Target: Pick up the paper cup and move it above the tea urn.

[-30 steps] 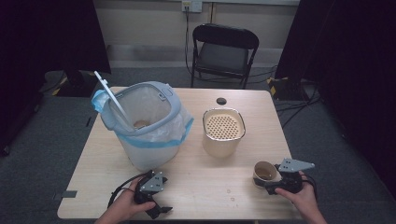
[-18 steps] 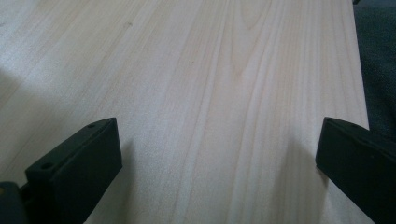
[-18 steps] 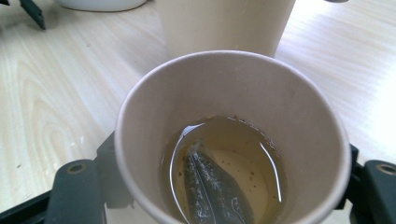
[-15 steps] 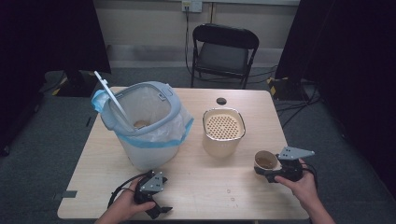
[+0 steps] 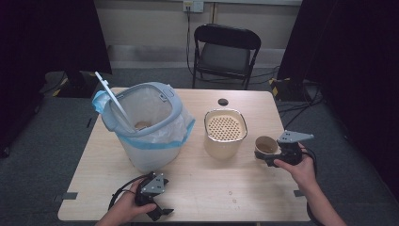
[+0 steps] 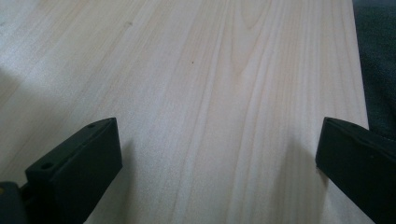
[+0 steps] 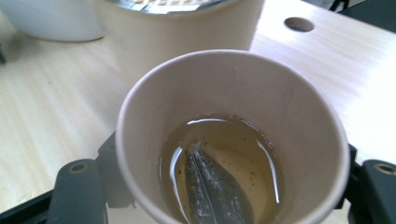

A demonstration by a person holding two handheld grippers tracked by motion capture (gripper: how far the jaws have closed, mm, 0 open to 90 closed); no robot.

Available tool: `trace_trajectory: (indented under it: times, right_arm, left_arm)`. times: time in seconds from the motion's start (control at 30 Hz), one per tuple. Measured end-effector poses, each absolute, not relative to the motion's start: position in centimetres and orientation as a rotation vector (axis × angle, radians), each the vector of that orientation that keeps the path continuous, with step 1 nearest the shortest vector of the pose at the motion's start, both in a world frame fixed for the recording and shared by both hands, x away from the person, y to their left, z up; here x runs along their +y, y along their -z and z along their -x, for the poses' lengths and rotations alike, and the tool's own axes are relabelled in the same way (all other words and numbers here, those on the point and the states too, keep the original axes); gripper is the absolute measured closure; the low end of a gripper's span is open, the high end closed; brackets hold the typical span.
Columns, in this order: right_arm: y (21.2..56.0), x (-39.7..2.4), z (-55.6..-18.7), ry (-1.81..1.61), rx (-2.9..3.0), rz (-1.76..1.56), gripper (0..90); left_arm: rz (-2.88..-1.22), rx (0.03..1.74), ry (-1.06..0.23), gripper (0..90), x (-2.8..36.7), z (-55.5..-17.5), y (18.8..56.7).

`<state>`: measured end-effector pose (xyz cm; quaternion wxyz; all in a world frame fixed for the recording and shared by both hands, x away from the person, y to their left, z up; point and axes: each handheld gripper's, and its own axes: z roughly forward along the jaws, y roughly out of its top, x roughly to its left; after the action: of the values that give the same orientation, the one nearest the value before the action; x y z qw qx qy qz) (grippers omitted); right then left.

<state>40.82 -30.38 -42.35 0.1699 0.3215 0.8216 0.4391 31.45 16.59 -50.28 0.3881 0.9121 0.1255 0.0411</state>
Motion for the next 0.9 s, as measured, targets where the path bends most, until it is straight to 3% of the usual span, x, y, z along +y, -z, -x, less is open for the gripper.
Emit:
trace_trajectory:
  times: [0.9]
  right_arm:
    - [40.9,-30.7,-47.1,-1.199,2.245,-0.985,26.8]
  left_arm:
    - [-2.319,0.322,-0.111,0.0,16.6,-31.4,50.3]
